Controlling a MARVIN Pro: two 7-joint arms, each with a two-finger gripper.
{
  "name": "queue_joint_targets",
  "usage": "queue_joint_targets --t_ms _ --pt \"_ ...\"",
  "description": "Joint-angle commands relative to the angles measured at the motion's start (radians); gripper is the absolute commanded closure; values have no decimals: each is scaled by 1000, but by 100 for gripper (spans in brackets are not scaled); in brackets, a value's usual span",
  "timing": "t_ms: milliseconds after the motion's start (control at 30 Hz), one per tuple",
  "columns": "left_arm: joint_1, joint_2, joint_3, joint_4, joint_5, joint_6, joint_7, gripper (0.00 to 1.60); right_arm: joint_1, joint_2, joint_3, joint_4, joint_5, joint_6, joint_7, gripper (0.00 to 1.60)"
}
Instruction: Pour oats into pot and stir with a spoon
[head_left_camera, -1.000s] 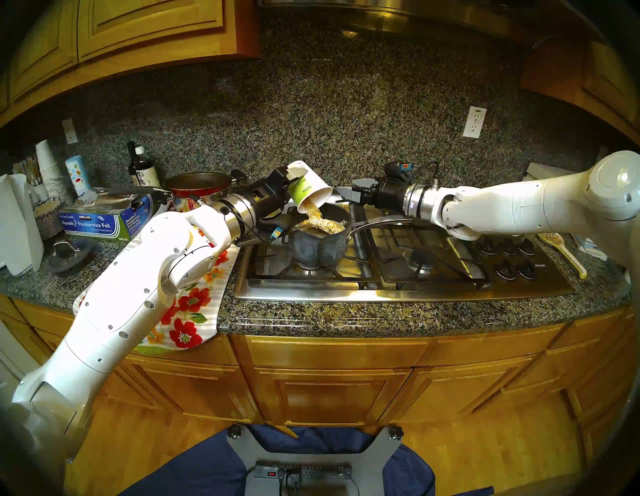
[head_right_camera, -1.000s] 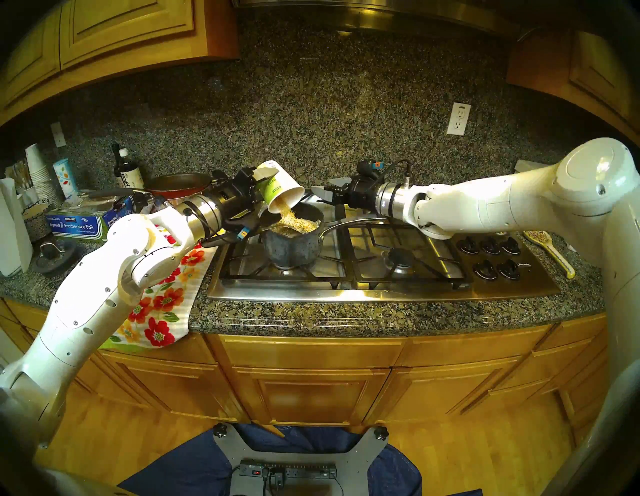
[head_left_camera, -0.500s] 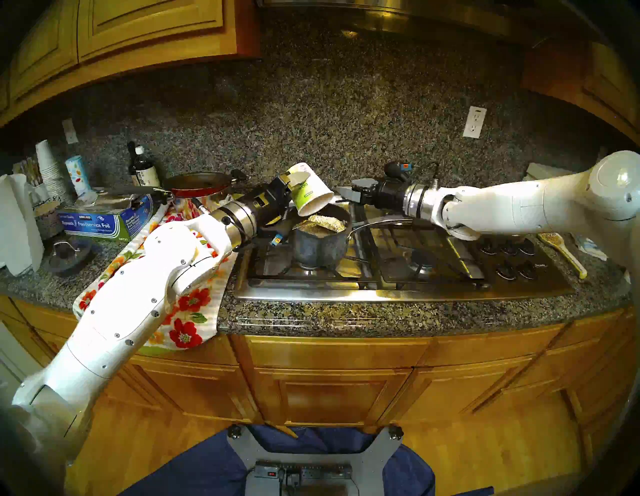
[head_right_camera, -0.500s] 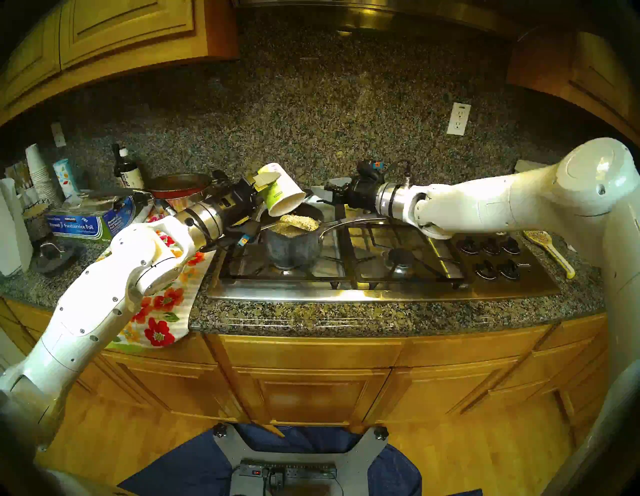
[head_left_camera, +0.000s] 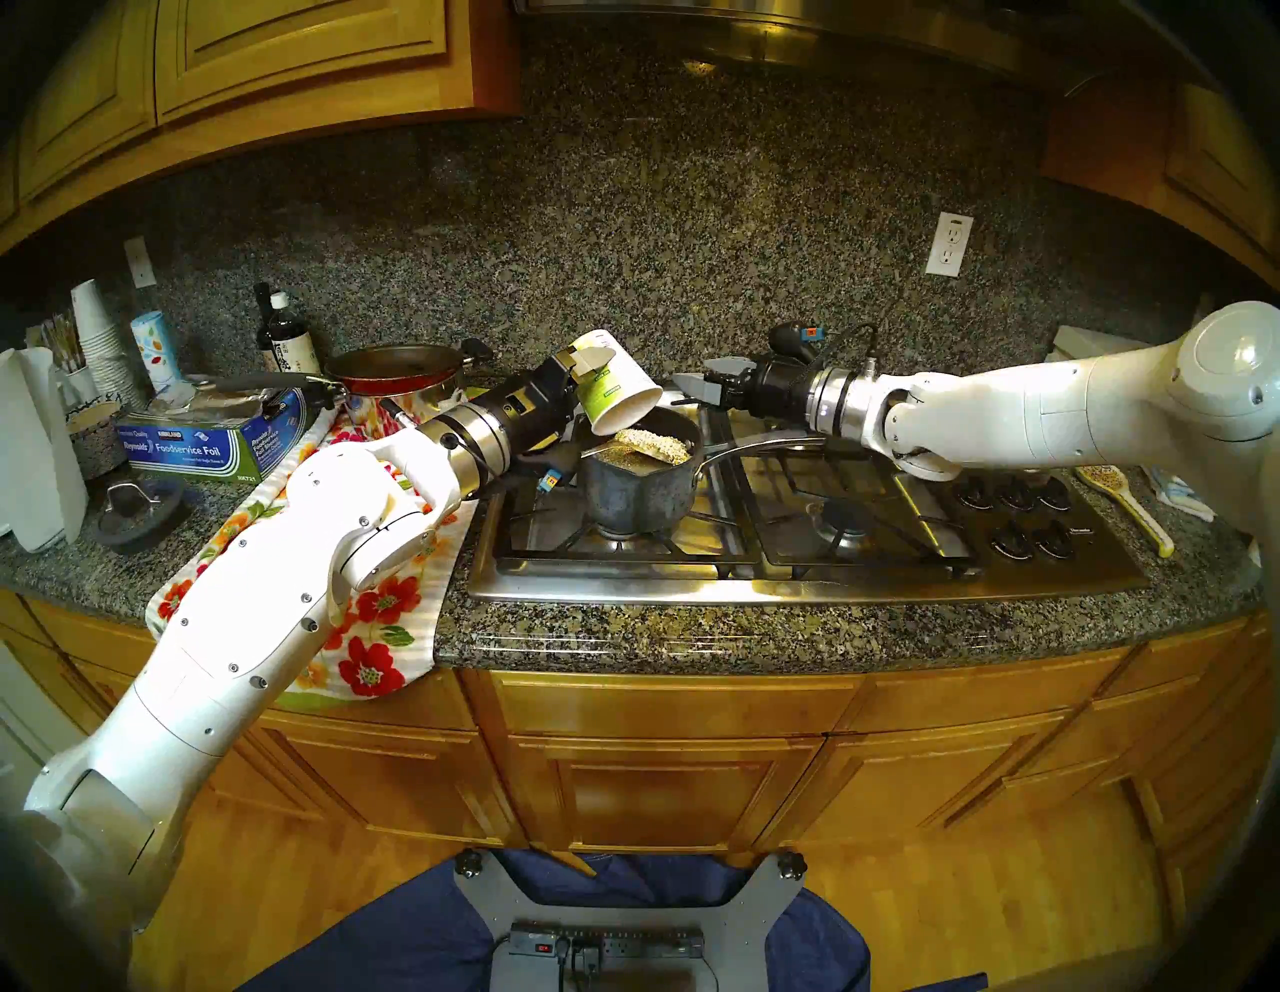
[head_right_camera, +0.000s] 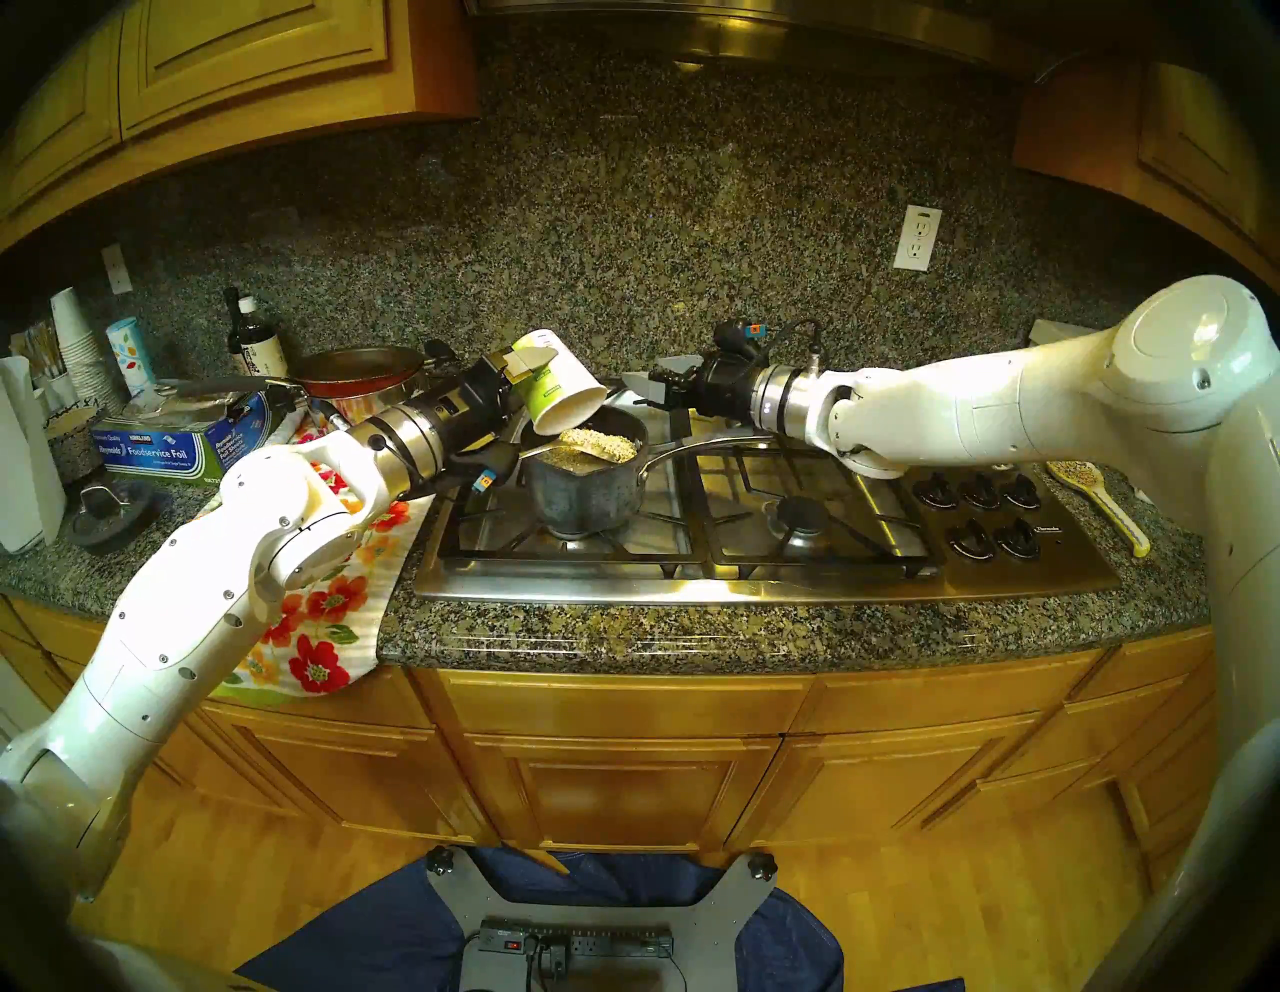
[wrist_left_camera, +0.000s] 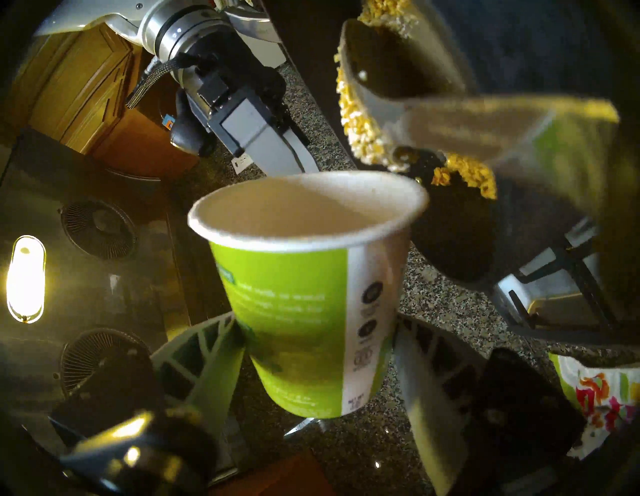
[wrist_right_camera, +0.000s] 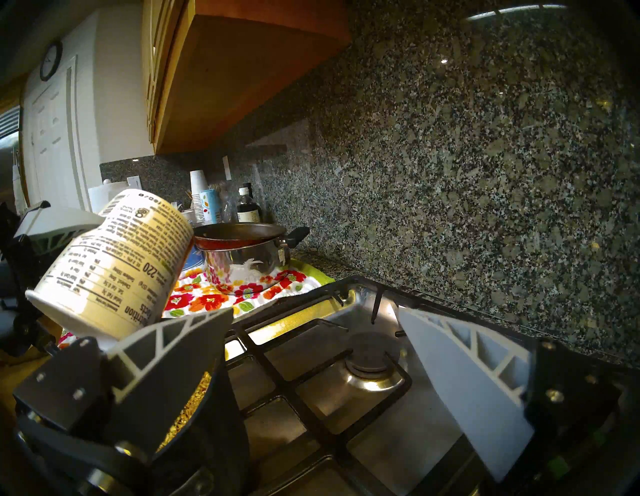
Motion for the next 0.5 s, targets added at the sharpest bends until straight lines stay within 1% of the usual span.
queue_joint_targets --t_ms 0,33,100,133,200,300,333,367,467 --pt "-121 -39 -69 -10 -23 -11 -26 86 30 -1 14 8 1 -4 2 0" --pt "-112 -46 -86 -17 -22 -15 -32 86 30 -1 14 8 1 -4 2 0" --pt "-147 -48 -80 -6 -28 -25 -47 86 30 -1 14 8 2 -4 2 0" --pt "-130 -59 -101 -15 -24 -33 -53 86 30 -1 14 8 2 -4 2 0" --pt "-159 -58 -95 -6 -34 -45 -70 87 30 -1 14 8 2 -4 2 0" --pt "-176 -64 -109 -8 -51 -65 -101 87 30 -1 14 8 2 -4 2 0" --pt "-191 -63 -106 -2 -71 -70 -121 87 30 -1 14 8 2 -4 2 0" --pt "-183 -66 -120 -6 -66 -74 -124 87 30 -1 14 8 2 -4 2 0" --pt "-215 -64 -123 12 -99 -83 -171 87 31 -1 14 8 2 -4 3 0"
